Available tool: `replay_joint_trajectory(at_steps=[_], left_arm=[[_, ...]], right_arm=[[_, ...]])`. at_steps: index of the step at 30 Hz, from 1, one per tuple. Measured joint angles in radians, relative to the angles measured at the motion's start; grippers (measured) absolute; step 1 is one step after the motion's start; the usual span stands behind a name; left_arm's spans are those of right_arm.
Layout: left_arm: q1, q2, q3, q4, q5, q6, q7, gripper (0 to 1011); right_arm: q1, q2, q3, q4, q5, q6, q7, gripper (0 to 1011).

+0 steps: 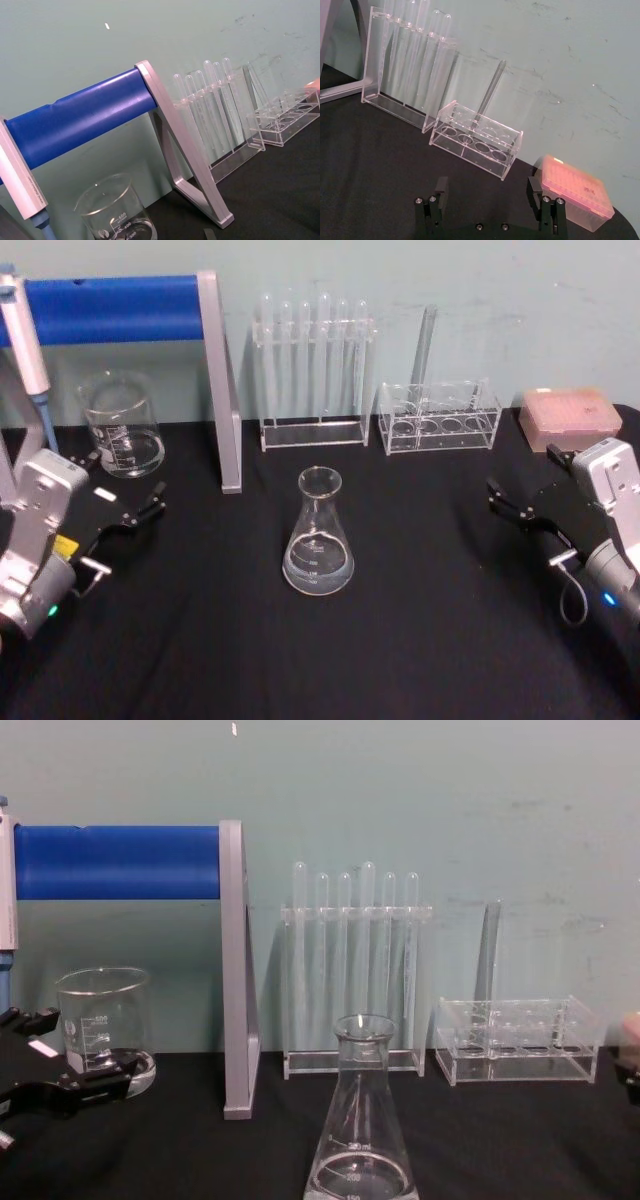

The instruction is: Grasp the erlenmeyer flask with one hand, shake it three times, then place it back.

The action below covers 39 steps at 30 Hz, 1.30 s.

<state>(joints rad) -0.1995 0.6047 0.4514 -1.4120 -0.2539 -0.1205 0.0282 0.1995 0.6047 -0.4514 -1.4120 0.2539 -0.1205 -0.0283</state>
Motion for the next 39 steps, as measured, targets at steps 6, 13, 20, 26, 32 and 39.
replay_joint_trajectory(at_steps=[6, 13, 20, 26, 32, 39], left_arm=[[0.000, 0.000, 0.000, 0.000, 0.000, 0.000, 0.000, 1001], [0.000, 0.000, 0.000, 0.000, 0.000, 0.000, 0.000, 1001], [0.000, 0.000, 0.000, 0.000, 0.000, 0.000, 0.000, 1001], [0.000, 0.000, 0.000, 0.000, 0.000, 0.000, 0.000, 1001], [0.000, 0.000, 0.000, 0.000, 0.000, 0.000, 0.000, 1001], [0.000, 0.000, 0.000, 0.000, 0.000, 0.000, 0.000, 1001]], right_arm=[[0.000, 0.000, 0.000, 0.000, 0.000, 0.000, 0.000, 1000], [0.000, 0.000, 0.000, 0.000, 0.000, 0.000, 0.000, 1000], [0.000, 0.000, 0.000, 0.000, 0.000, 0.000, 0.000, 1000], [-0.001, 0.002, 0.005, 0.000, 0.000, 0.001, 0.019, 1000], [-0.013, 0.018, 0.019, -0.014, 0.026, 0.001, 0.102, 1000], [-0.037, 0.038, 0.038, -0.038, 0.078, 0.003, 0.203, 1000]])
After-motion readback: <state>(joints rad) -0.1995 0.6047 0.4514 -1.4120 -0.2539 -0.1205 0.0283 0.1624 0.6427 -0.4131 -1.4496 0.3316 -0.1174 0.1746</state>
